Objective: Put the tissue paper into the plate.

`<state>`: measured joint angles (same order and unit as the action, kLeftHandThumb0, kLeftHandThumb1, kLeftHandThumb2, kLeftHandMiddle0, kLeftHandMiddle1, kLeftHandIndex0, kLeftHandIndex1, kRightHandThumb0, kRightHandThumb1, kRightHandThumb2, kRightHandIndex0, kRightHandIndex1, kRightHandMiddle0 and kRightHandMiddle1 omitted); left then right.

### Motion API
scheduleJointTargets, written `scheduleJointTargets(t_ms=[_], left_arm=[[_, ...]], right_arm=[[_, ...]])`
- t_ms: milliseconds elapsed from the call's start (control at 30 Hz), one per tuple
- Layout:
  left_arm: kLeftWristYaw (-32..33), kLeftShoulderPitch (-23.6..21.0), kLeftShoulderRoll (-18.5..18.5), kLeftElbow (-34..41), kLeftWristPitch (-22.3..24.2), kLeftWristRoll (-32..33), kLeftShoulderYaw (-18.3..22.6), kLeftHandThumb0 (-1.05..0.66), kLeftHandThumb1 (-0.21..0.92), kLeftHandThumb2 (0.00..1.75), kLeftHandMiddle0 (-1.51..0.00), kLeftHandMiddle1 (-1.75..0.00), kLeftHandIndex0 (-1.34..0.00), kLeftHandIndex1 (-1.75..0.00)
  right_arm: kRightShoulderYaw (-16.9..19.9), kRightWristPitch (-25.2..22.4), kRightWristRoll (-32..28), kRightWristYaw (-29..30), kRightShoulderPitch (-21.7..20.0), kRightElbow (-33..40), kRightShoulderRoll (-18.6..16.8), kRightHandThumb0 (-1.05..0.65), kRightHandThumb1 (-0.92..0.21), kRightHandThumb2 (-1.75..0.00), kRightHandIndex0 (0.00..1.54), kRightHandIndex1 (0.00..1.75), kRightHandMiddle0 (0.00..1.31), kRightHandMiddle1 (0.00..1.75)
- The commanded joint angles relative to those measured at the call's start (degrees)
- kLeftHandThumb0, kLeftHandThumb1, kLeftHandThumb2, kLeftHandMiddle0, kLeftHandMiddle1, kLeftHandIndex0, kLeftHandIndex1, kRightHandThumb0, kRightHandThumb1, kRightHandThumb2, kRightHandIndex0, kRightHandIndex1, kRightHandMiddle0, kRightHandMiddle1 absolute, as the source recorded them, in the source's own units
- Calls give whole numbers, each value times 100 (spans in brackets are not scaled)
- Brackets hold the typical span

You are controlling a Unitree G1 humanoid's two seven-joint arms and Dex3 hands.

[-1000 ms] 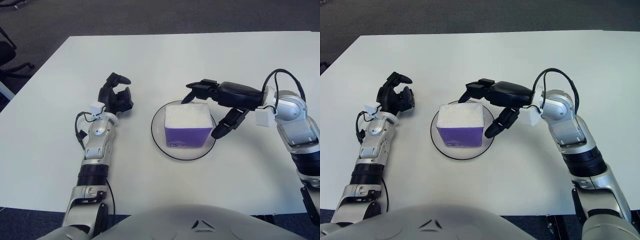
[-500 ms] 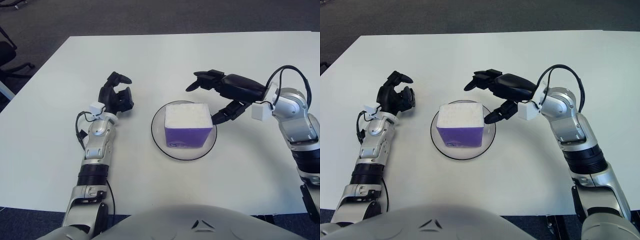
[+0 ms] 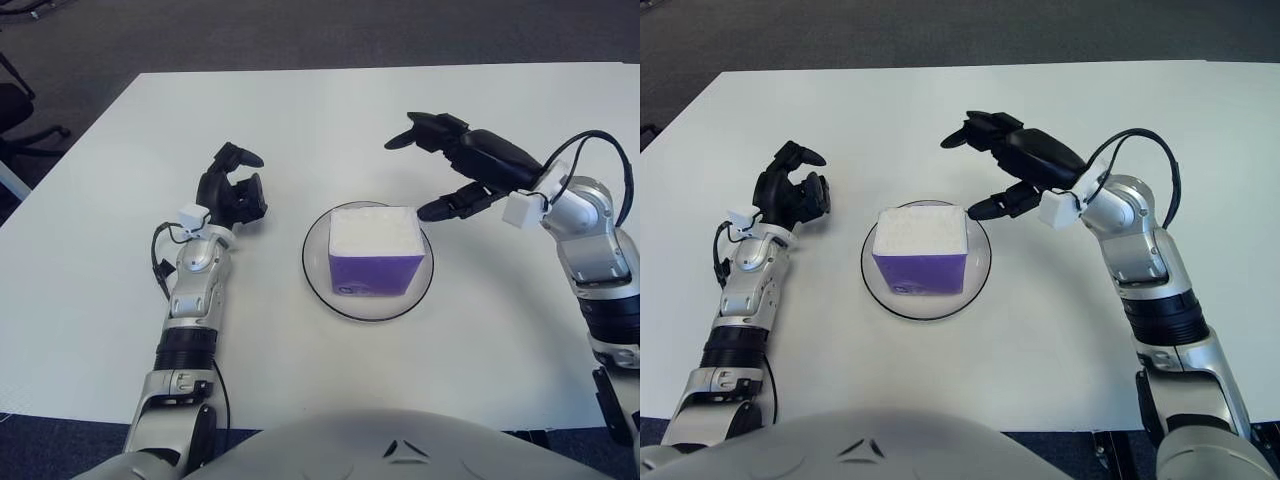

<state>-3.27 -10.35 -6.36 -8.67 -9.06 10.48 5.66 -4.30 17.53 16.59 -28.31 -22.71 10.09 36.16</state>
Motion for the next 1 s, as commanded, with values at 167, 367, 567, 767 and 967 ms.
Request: scheduleJointTargets(t_ms=[167,367,567,767,967], left_arm=[[10,1048,533,-862,-151,-42,-134,-42,50,108,-127,-175,-47,-175],[-13,1043,547,-873,-135,7,-122,-42,51,108,-127,-175,-47,-175],[-26,1053,544,-871,-174,6,-125,-42,51,108,-127,-175,-47,-175],[-46,1031,531,-882,-155,41,-94,-42,50,108,-126,-175,-47,-175],[-17,1031,539,-838,-143,27,-88,-42,50,109,-126,-175,-47,-175]], right_arm=[[167,118,145,359,-272,-403,39,-105,-92,-39,18,14,0,80],[220,-197,-55,269,-339,-476,24,-104,-92,-31,20,15,0,88],[466,-996,-400,384,-305,-618,-186,-99,-92,-27,20,15,0,93],[713,-1720,-543,674,-233,-434,-468,-86,-92,-27,22,16,0,92],[889,-2136,-561,954,-156,-345,-639,-72,-92,-35,24,17,0,88]])
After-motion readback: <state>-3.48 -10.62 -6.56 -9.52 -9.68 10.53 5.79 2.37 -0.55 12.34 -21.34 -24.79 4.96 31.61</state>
